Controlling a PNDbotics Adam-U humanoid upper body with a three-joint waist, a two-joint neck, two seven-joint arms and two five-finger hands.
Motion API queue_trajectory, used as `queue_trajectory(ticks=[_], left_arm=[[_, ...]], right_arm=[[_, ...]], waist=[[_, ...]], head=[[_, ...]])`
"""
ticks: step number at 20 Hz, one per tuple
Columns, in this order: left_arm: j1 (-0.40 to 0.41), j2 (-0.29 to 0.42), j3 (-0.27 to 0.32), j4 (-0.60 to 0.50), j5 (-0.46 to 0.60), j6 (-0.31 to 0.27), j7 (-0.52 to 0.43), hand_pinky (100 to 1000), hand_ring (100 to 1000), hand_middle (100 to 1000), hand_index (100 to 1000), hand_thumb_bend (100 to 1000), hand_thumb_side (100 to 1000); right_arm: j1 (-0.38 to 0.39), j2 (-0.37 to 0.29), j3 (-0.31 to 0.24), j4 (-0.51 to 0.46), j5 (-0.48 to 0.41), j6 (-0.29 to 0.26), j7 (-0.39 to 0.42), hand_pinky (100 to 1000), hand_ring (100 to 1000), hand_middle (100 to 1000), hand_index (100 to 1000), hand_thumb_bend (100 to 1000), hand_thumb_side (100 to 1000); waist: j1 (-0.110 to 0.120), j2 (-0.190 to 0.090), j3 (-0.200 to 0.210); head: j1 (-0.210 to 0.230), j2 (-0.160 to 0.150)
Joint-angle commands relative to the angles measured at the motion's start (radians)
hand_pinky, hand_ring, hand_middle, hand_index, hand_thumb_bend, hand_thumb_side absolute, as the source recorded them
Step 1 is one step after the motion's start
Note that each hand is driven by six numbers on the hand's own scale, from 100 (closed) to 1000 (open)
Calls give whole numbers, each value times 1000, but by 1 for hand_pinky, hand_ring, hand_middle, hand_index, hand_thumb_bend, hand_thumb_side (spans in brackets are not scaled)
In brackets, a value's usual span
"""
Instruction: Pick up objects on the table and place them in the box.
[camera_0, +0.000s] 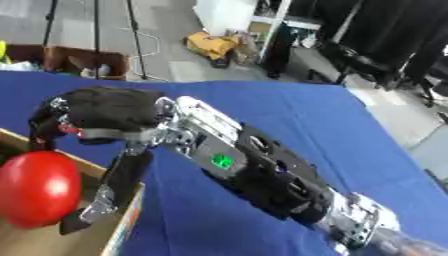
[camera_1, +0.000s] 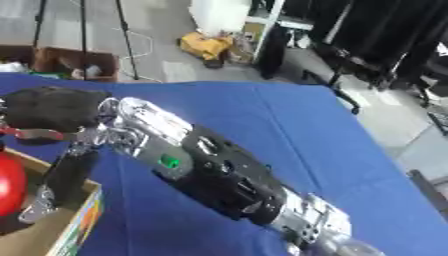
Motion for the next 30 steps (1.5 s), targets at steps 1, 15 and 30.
queue_trajectory(ticks=[1, 15, 30], left_arm=[[-10, 21, 3, -21, 1, -2, -3, 358, 510, 551, 726, 100, 772], [-13, 19, 6, -21, 0, 2, -4, 357, 507, 549, 725, 100, 772], [-15, 20, 7, -21, 4, 3, -2, 356, 505, 549, 725, 100, 773]], right_arm=[[-18, -26, -2, 1, 44, -19, -20, 501, 768, 563, 533, 100, 605], [-8, -26, 5, 4, 104, -74, 9, 587, 840, 770, 777, 116, 549], [-3, -30, -19, -19, 40, -70, 97, 611, 856, 792, 784, 342, 532]], waist=[[5, -18, 3], [1, -15, 2], [2, -18, -2]], head=[[-12, -17], [-13, -16], [-17, -11]])
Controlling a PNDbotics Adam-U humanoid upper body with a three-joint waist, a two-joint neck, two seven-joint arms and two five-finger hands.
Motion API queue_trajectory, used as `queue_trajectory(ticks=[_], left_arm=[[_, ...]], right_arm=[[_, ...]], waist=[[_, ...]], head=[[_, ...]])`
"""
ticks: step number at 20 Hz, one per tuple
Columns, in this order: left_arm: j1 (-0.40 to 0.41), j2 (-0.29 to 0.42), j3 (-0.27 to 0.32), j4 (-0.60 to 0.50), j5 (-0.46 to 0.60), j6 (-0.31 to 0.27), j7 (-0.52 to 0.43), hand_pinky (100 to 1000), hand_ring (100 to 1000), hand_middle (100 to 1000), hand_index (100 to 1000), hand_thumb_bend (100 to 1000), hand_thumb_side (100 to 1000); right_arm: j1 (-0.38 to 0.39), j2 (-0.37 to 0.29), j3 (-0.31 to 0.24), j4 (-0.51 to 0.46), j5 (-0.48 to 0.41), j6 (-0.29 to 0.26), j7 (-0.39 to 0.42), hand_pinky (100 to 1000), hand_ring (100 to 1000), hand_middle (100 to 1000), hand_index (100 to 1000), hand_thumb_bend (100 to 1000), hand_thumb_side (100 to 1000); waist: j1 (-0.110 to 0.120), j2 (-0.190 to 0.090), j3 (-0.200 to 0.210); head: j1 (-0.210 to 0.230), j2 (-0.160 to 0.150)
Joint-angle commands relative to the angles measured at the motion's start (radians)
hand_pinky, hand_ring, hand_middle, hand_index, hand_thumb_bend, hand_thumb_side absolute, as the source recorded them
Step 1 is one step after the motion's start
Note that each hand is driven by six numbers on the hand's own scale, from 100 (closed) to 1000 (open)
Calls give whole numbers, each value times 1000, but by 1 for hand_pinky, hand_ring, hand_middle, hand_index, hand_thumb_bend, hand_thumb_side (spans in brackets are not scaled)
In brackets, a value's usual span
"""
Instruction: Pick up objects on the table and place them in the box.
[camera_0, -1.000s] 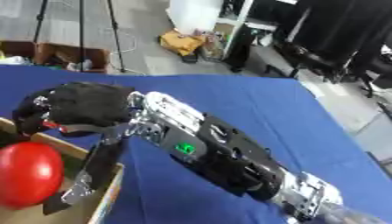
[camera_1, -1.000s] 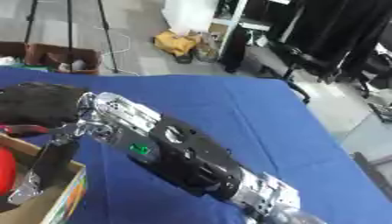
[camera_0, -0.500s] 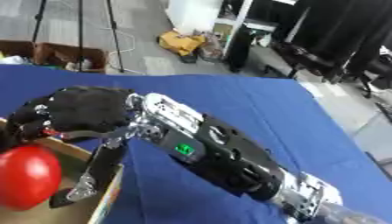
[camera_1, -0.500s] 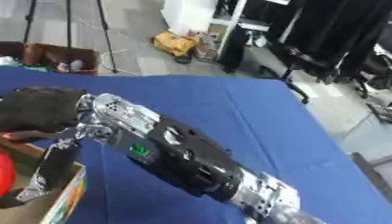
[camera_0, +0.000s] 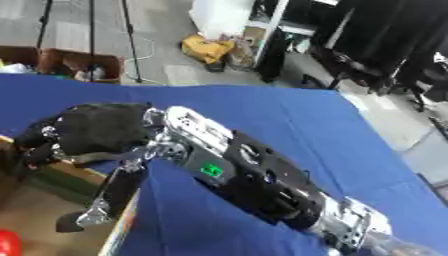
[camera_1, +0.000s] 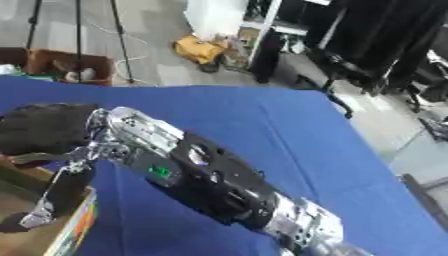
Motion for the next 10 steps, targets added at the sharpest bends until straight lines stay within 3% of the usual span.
queue_trajectory(ticks=[1, 10], left_arm=[[-10, 21, 8, -21, 4, 2, 2, 356, 506, 549, 724, 100, 773], [-7, 23, 9, -21, 5, 2, 4, 356, 506, 548, 724, 100, 772]], right_arm=[[-11, -31, -23, -24, -26, 11, 2, 610, 855, 791, 781, 338, 533], [-6, -42, -44, -60, -85, 43, 9, 585, 849, 781, 774, 396, 537]], waist=[[10, -23, -2], [15, -28, -9]], head=[[-6, -3], [-8, 0]])
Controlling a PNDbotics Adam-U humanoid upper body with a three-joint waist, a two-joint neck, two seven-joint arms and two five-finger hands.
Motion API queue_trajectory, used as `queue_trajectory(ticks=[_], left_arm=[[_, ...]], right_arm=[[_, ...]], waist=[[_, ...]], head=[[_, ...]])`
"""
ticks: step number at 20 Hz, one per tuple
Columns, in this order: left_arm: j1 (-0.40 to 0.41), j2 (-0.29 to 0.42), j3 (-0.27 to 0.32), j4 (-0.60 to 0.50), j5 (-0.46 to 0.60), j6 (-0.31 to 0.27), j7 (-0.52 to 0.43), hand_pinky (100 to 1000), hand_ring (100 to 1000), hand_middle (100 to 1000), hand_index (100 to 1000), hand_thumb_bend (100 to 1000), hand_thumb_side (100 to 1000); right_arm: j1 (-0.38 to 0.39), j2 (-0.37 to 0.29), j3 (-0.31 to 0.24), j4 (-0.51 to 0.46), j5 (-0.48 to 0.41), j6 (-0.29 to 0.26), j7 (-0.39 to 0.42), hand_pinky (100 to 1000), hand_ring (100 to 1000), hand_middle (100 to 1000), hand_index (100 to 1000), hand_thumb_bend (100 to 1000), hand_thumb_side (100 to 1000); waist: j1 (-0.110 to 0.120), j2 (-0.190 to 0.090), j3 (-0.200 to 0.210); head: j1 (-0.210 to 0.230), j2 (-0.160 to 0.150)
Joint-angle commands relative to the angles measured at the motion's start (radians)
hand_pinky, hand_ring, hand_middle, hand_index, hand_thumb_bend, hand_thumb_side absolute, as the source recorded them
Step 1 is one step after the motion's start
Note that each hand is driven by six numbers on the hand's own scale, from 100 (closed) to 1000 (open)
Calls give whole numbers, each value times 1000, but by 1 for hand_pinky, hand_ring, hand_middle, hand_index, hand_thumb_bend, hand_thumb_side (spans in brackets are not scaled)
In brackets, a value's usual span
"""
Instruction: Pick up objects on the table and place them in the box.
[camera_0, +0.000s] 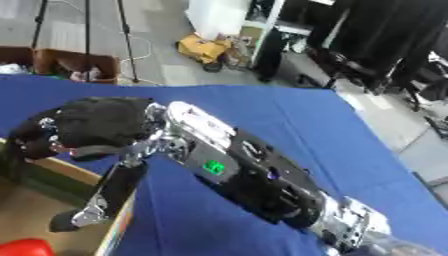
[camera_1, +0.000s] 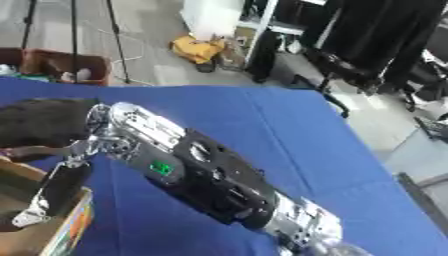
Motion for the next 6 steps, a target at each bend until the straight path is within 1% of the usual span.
queue_trajectory(ticks=[1, 5, 6], left_arm=[[-6, 23, 9, -21, 3, 0, 2, 356, 506, 548, 724, 100, 772], [-3, 23, 10, -21, 3, -3, 3, 356, 506, 548, 723, 100, 772], [-3, 23, 10, -21, 3, -3, 3, 356, 506, 548, 724, 100, 772]], right_arm=[[-7, -34, -26, -35, -39, 18, 1, 585, 849, 781, 774, 396, 537], [0, -43, -46, -56, -78, 45, 9, 575, 847, 777, 770, 413, 535], [2, -44, -51, -59, -87, 52, 12, 567, 845, 775, 770, 431, 531]], waist=[[15, -28, -5], [19, -29, -10], [20, -28, -11]], head=[[-4, 0], [-7, 0], [-8, -1]])
